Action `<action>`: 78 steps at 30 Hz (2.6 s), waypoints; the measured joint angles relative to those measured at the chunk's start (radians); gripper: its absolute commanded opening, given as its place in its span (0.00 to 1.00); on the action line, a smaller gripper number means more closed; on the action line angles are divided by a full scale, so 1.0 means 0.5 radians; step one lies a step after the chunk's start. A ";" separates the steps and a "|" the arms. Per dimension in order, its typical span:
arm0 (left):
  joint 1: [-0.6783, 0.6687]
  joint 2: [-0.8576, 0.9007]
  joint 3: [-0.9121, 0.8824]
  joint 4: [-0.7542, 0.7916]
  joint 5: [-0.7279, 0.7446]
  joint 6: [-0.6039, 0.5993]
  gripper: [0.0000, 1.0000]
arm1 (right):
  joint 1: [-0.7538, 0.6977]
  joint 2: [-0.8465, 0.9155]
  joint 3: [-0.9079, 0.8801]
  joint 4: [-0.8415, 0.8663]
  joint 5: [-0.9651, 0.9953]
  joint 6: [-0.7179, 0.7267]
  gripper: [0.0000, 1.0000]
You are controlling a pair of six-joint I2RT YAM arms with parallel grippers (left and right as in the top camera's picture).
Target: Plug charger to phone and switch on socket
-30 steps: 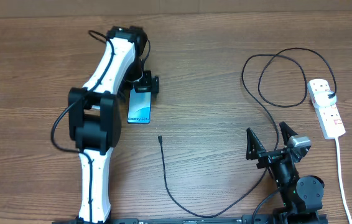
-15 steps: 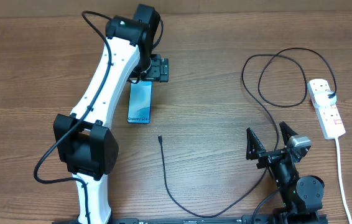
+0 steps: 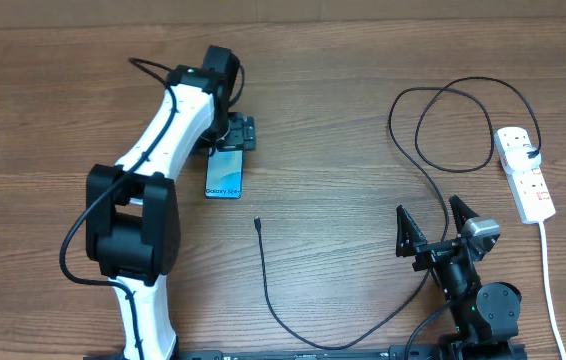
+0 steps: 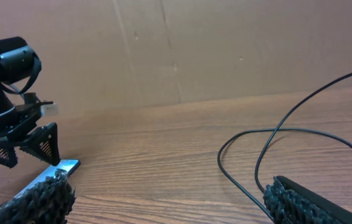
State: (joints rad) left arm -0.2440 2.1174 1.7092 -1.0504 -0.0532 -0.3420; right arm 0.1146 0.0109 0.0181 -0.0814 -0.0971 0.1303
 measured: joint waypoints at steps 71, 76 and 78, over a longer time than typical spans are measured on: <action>-0.040 -0.072 -0.581 0.681 -0.019 0.010 0.78 | 0.000 0.000 0.000 0.002 0.000 0.001 1.00; -0.036 -0.072 -0.580 0.669 -0.011 0.016 0.84 | 0.001 0.000 0.000 0.001 0.000 0.001 1.00; -0.036 -0.072 -0.578 0.649 -0.006 0.022 0.88 | 0.001 0.000 0.000 0.001 0.000 0.001 1.00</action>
State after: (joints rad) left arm -0.2619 2.0811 1.4200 -0.7258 -0.0563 -0.3309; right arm 0.1150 0.0109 0.0181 -0.0811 -0.0971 0.1307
